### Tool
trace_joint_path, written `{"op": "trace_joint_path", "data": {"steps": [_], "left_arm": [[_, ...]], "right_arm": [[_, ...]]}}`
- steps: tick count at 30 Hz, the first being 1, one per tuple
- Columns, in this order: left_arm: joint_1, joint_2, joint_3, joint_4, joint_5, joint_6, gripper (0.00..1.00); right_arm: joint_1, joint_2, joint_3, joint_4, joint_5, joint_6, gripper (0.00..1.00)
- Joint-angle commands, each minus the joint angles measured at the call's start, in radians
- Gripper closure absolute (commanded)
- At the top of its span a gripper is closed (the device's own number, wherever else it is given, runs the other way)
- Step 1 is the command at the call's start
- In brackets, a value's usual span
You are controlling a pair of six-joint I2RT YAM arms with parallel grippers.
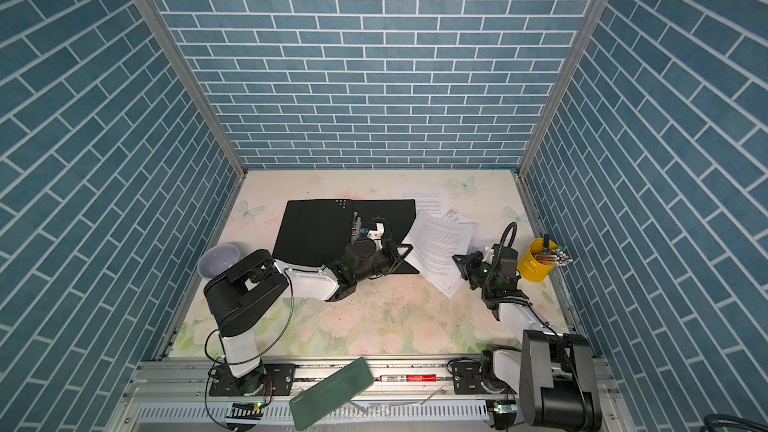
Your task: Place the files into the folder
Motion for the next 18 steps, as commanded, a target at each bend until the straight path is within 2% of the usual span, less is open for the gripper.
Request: {"op": "trace_joint_path", "data": {"steps": [1, 3, 6, 9, 14, 18], "left_arm": [[0.001, -0.038, -0.014, -0.038, -0.006, 0.017, 0.85], [0.003, -0.053, -0.023, -0.066, -0.007, 0.028, 0.75], [0.014, -0.092, -0.03, -0.16, -0.002, 0.056, 0.5], [0.025, -0.151, -0.011, -0.331, 0.003, 0.126, 0.29], [0.04, -0.241, 0.038, -0.578, -0.018, 0.265, 0.01], [0.063, -0.287, 0.051, -0.715, -0.042, 0.338, 0.0]], "right_arm": [[-0.005, -0.018, 0.073, -0.045, -0.011, -0.052, 1.0], [-0.005, -0.027, 0.102, -0.096, -0.009, -0.084, 1.0], [-0.004, -0.041, 0.153, -0.183, 0.001, -0.131, 1.0], [-0.006, -0.037, 0.212, -0.25, 0.005, -0.173, 1.0], [0.003, 0.01, 0.345, -0.304, -0.015, -0.21, 1.0], [0.037, 0.064, 0.485, -0.35, -0.019, -0.239, 1.0]]}}
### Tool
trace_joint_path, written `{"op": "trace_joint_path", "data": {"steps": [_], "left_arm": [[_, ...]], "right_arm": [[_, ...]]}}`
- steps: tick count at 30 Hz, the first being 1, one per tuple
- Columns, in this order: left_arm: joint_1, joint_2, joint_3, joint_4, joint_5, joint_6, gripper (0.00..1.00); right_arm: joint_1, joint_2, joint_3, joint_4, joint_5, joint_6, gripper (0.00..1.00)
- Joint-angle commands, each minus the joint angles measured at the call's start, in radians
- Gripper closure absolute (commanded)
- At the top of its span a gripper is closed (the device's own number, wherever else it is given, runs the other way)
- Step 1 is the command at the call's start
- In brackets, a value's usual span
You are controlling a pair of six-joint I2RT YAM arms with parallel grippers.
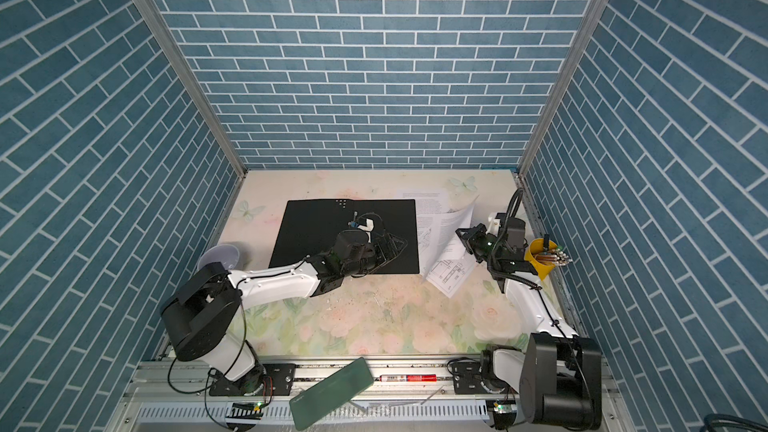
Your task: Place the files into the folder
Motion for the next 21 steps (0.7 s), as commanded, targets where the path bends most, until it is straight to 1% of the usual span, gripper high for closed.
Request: {"op": "trace_joint_path", "data": {"steps": [1, 5, 9, 13, 18, 21], "left_arm": [[0.023, -0.036, 0.012, -0.196, -0.035, 0.106, 0.0], [0.046, -0.085, -0.02, -0.24, -0.074, 0.117, 0.0], [0.066, -0.16, -0.059, -0.29, -0.149, 0.131, 0.0], [0.099, -0.24, -0.1, -0.348, -0.216, 0.144, 0.0], [0.151, -0.327, -0.155, -0.406, -0.262, 0.151, 0.0], [0.185, -0.367, -0.186, -0.422, -0.26, 0.147, 0.0]], "right_arm": [[0.039, 0.051, 0.131, -0.055, -0.017, -0.064, 1.0], [0.136, 0.145, 0.256, -0.063, -0.008, -0.071, 1.0], [0.257, 0.265, 0.382, -0.059, 0.009, -0.076, 1.0], [0.359, 0.4, 0.532, -0.054, 0.001, -0.072, 1.0], [0.445, 0.547, 0.739, -0.057, -0.053, -0.042, 1.0], [0.458, 0.575, 0.819, -0.066, -0.068, -0.034, 1.0]]}}
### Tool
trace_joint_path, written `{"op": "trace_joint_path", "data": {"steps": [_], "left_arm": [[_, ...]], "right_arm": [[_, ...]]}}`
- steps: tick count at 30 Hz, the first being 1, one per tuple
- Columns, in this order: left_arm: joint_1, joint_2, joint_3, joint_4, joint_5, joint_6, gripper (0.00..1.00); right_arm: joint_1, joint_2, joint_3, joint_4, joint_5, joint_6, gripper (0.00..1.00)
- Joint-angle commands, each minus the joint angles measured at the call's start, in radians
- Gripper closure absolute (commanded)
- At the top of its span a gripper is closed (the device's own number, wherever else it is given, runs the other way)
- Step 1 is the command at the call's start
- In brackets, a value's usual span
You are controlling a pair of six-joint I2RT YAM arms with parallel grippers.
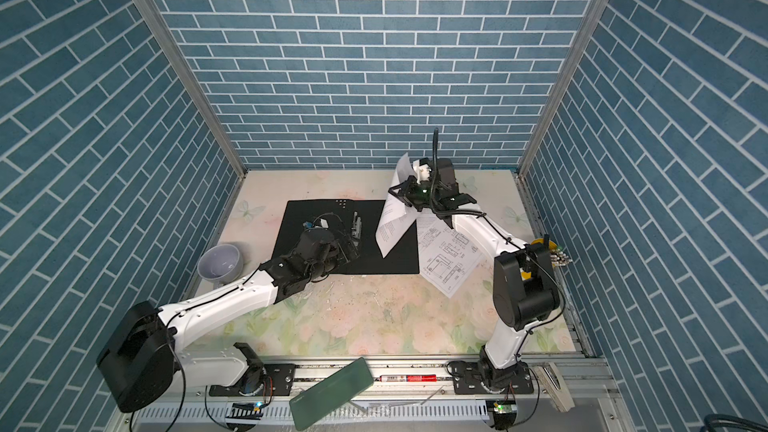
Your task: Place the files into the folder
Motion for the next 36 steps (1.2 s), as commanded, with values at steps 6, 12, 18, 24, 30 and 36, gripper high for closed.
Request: {"op": "trace_joint_path", "data": {"steps": [6, 12, 18, 24, 30, 36], "left_arm": [[0.051, -0.109, -0.103, -0.08, -0.063, 0.007, 0.0], [0.061, -0.16, -0.176, -0.019, -0.057, -0.027, 0.0], [0.061, -0.163, -0.205, 0.0, -0.025, -0.043, 0.0], [0.06, -0.146, -0.219, 0.036, 0.002, -0.054, 0.0], [0.061, -0.11, -0.219, 0.073, 0.022, -0.065, 0.0], [0.061, -0.045, -0.205, 0.129, 0.058, -0.076, 0.0]], "right_arm": [[-0.009, -0.041, 0.002, 0.028, -0.01, 0.017, 1.0], [-0.019, -0.029, -0.238, 0.126, 0.057, 0.02, 1.0], [-0.032, 0.025, -0.353, 0.222, 0.092, 0.04, 1.0], [-0.047, 0.041, -0.395, 0.224, 0.118, 0.031, 1.0], [-0.061, 0.033, -0.433, 0.226, 0.133, 0.022, 1.0], [-0.072, 0.039, -0.464, 0.253, 0.136, 0.036, 1.0]]}}
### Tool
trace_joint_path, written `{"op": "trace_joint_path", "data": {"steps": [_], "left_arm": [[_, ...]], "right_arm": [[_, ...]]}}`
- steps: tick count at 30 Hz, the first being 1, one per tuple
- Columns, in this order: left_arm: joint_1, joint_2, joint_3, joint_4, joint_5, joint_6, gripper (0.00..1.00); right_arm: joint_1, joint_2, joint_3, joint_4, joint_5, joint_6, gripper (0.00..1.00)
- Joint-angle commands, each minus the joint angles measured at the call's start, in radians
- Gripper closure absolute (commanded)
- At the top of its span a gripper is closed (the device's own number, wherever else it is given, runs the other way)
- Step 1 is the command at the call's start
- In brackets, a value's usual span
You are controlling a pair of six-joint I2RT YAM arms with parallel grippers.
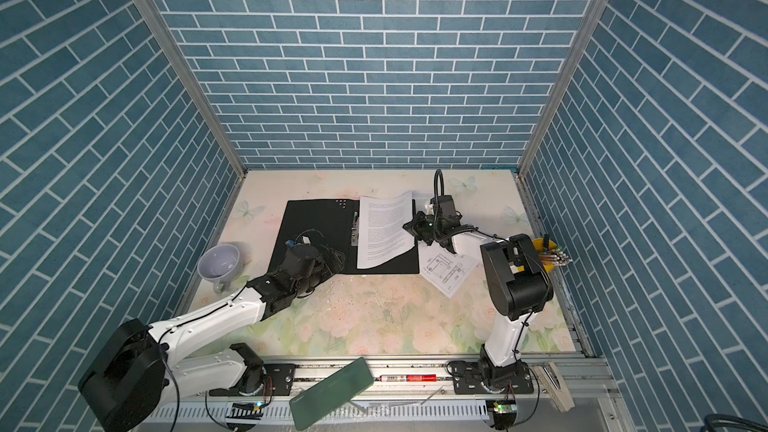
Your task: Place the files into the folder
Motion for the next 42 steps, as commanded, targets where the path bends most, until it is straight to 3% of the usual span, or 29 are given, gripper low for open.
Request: {"op": "trace_joint_path", "data": {"steps": [1, 18, 42], "left_arm": [[0.006, 0.032, 0.005, 0.042, 0.027, -0.006, 0.0], [0.006, 0.072, 0.022, 0.061, 0.05, -0.008, 0.0], [0.004, 0.1, 0.02, 0.091, 0.064, -0.013, 0.0]], "right_arm": [[-0.006, 0.001, -0.03, 0.042, 0.013, 0.012, 1.0], [-0.006, 0.055, -0.056, 0.214, -0.047, 0.226, 1.0], [0.007, 0.046, -0.133, 0.287, 0.003, 0.271, 1.0]]}}
